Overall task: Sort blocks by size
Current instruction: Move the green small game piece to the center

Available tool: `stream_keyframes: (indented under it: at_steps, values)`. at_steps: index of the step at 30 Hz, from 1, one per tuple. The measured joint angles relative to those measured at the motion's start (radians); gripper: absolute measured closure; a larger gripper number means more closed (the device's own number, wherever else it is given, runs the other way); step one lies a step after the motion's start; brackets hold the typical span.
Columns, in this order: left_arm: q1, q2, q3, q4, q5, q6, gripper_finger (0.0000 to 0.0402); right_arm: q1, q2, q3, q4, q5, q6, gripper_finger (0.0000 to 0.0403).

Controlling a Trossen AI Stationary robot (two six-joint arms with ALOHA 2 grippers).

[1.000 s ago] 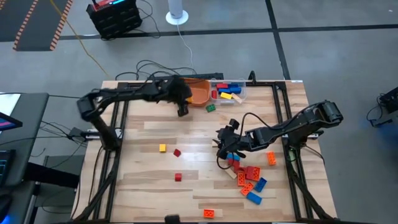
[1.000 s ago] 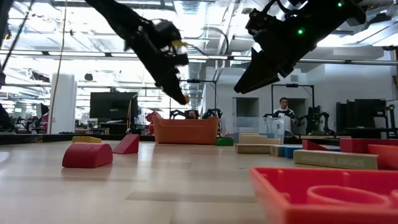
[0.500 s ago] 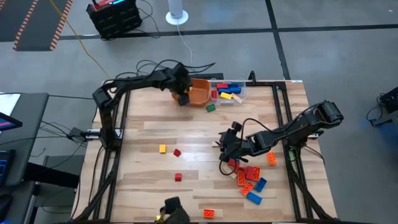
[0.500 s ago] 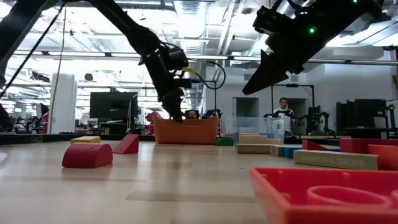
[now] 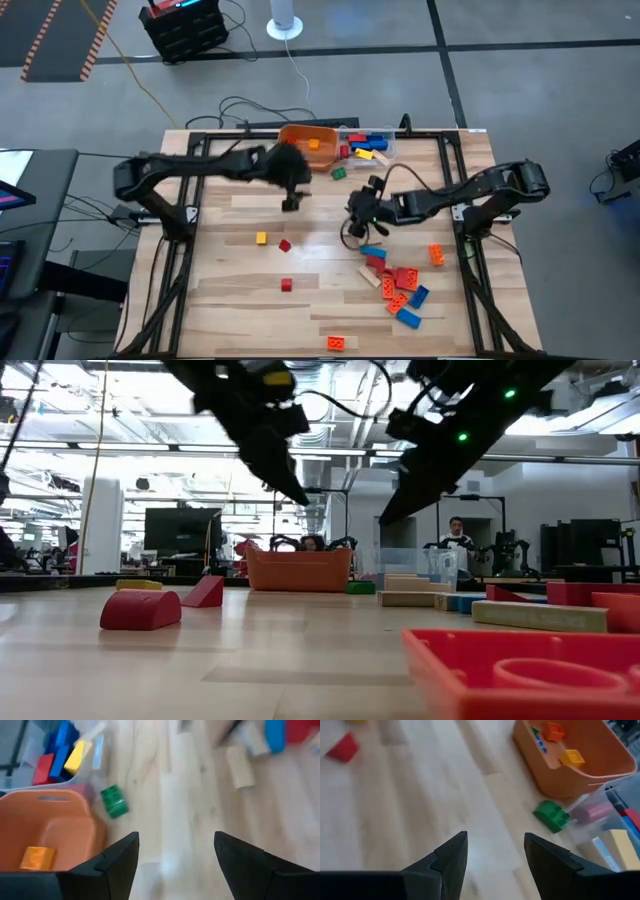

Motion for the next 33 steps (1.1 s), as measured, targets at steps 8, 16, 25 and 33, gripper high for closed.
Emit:
stream_keyframes:
  at_steps: [8,16,25,33]
  values:
    - [-0.174,-0.291,-0.360,0.273,-0.155,-0.206,0.0148,-0.184,0.088,-0.096,0.345,-0.129,-0.087,0.0178]
    - [-0.298,-0.499,-0.487,0.272,-0.358,-0.279,0.0148,-0.267,0.289,-0.023,0.480,-0.143,-0.049,0.0178]
    - [-0.314,-0.600,-0.579,0.267,-0.403,-0.288,0.0148,-0.333,0.335,0.017,0.484,-0.144,-0.016,0.0178]
    - [-0.311,-0.595,-0.601,0.275,-0.405,-0.283,0.0148,-0.356,0.344,0.016,0.470,-0.211,-0.016,0.0178]
